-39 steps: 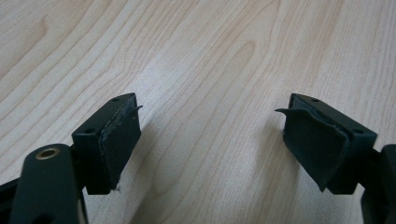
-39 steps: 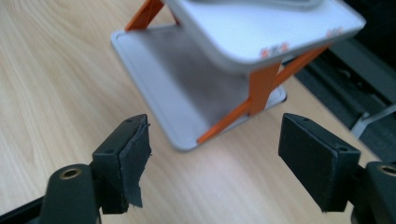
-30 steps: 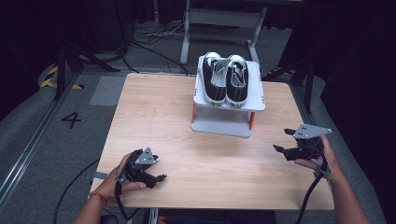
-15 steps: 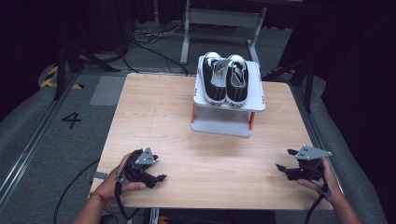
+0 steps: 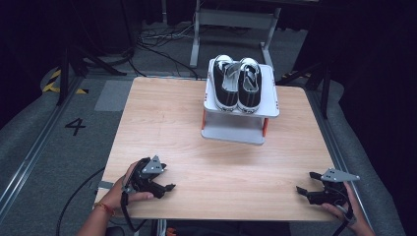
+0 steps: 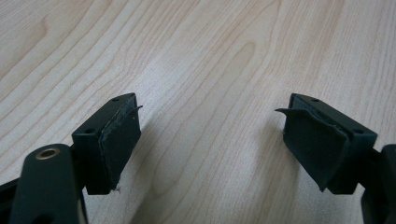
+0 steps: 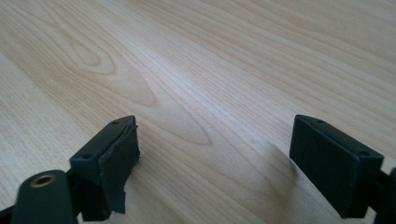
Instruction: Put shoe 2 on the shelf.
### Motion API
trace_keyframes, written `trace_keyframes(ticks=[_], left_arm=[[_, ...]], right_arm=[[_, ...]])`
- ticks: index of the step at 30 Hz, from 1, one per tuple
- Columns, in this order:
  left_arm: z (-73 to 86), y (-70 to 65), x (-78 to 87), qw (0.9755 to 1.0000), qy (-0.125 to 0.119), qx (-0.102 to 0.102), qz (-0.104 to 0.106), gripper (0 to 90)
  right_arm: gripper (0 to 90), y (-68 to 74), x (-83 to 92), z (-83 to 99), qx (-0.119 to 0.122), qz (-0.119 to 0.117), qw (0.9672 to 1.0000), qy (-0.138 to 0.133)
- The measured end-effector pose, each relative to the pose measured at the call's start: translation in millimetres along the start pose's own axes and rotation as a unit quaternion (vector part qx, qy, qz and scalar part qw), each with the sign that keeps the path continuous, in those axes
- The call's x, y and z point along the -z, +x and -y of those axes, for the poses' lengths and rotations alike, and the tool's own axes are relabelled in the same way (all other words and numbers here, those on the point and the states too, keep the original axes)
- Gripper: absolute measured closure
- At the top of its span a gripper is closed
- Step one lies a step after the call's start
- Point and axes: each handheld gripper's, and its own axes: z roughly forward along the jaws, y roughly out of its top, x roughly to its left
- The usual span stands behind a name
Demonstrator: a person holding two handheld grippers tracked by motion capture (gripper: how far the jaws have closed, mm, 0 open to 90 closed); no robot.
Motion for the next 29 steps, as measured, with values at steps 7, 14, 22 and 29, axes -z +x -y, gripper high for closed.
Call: trace_keyframes(ticks=[7,14,22,29], left_arm=[[0.0,-0.1,0.0,1.0000,0.000,0.001,0.000,19.4],[0.0,0.0,0.0,1.0000,0.000,0.001,0.000,19.4],[0.0,-0.1,-0.1,1.0000,0.000,0.002,-0.001,19.3],[0.0,-0.1,-0.1,1.0000,0.000,0.002,-0.001,19.1]], right_arm=[[15.5,-2.1,-0.8,-0.1,-0.007,-0.006,1.0000,0.003],[15.5,-2.2,-0.8,-0.1,-0.008,-0.006,0.9999,0.003],[15.2,-2.7,-1.3,-0.8,-0.007,-0.008,0.9999,0.004],[15.2,-2.7,-1.3,-0.7,-0.007,-0.008,0.9999,0.004]])
